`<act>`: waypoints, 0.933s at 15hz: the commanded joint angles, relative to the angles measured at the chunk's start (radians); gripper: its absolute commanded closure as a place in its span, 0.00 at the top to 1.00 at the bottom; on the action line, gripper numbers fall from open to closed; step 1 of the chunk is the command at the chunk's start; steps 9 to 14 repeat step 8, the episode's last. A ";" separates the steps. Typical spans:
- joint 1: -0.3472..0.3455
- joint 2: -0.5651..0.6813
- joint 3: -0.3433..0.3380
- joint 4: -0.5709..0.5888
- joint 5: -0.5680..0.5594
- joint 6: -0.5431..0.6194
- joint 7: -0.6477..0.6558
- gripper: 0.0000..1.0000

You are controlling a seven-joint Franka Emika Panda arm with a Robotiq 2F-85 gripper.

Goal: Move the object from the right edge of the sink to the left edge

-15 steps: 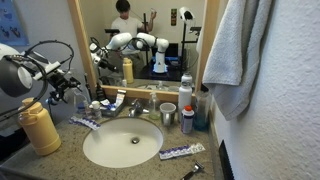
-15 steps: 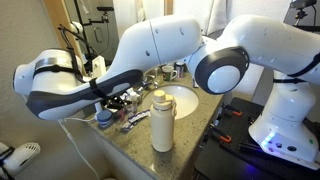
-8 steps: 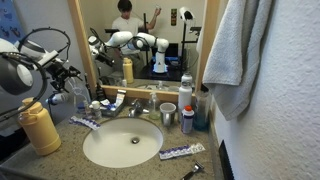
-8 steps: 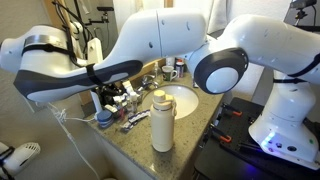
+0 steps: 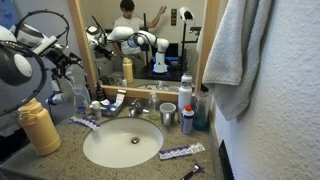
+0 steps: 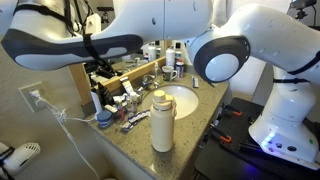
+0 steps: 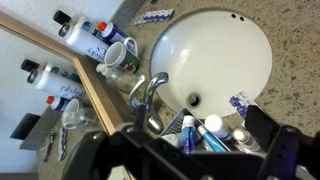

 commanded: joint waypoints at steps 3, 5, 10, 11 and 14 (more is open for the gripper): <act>-0.011 -0.109 -0.013 -0.047 0.016 -0.030 0.006 1.00; -0.014 -0.133 -0.016 -0.052 0.009 -0.042 -0.003 1.00; -0.022 -0.162 -0.024 -0.064 -0.005 -0.068 -0.024 1.00; -0.022 -0.162 -0.024 -0.064 -0.005 -0.068 -0.024 1.00; -0.022 -0.162 -0.024 -0.064 -0.005 -0.068 -0.024 1.00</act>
